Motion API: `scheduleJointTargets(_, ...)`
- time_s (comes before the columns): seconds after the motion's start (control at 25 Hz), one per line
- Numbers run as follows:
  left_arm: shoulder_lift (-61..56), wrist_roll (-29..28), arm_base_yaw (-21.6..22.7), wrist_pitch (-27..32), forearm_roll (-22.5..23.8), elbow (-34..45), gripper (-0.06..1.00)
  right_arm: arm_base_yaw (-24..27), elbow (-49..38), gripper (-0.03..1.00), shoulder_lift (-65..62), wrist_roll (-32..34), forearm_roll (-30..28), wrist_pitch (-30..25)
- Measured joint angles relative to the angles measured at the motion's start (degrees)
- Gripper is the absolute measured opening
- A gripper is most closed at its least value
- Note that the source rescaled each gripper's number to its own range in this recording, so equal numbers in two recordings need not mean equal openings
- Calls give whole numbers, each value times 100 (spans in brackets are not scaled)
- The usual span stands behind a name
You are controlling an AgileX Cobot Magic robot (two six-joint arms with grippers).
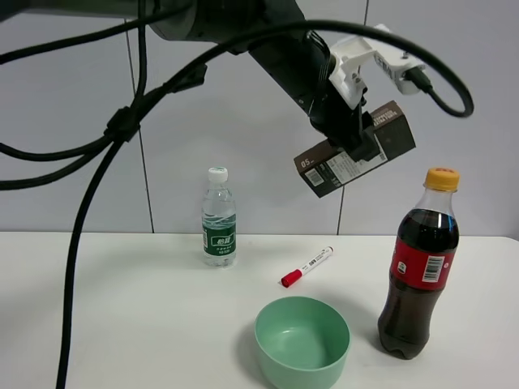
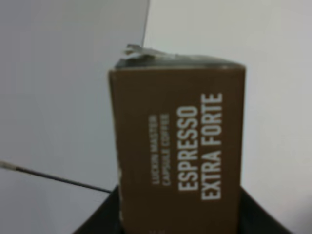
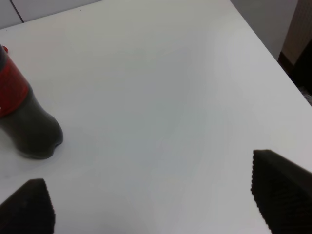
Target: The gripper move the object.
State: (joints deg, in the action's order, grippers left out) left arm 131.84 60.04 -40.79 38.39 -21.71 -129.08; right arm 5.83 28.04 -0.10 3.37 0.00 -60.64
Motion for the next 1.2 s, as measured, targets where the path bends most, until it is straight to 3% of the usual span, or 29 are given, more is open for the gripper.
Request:
scheduleJointTargets(0.12, 134, 466, -8, 5, -129, 0, 0, 0, 0, 100, 0, 0, 0, 0)
scheduleJointTargets(0.36, 193, 577, -3, 45, -179, 0, 0, 0, 0, 100, 0, 0, 0, 0)
scheduleJointTargets(0.68, 193, 571, 295, 1495, -77, 0, 0, 0, 0, 100, 0, 0, 0, 0)
scheduleJointTargets(0.88, 193, 399, 439, 1666, 323, 0, 0, 0, 0, 100, 0, 0, 0, 0)
scheduleJointTargets(1.2, 256, 287, 483, 2146, 516, -11, 0, 0, 0, 100, 0, 0, 0, 0)
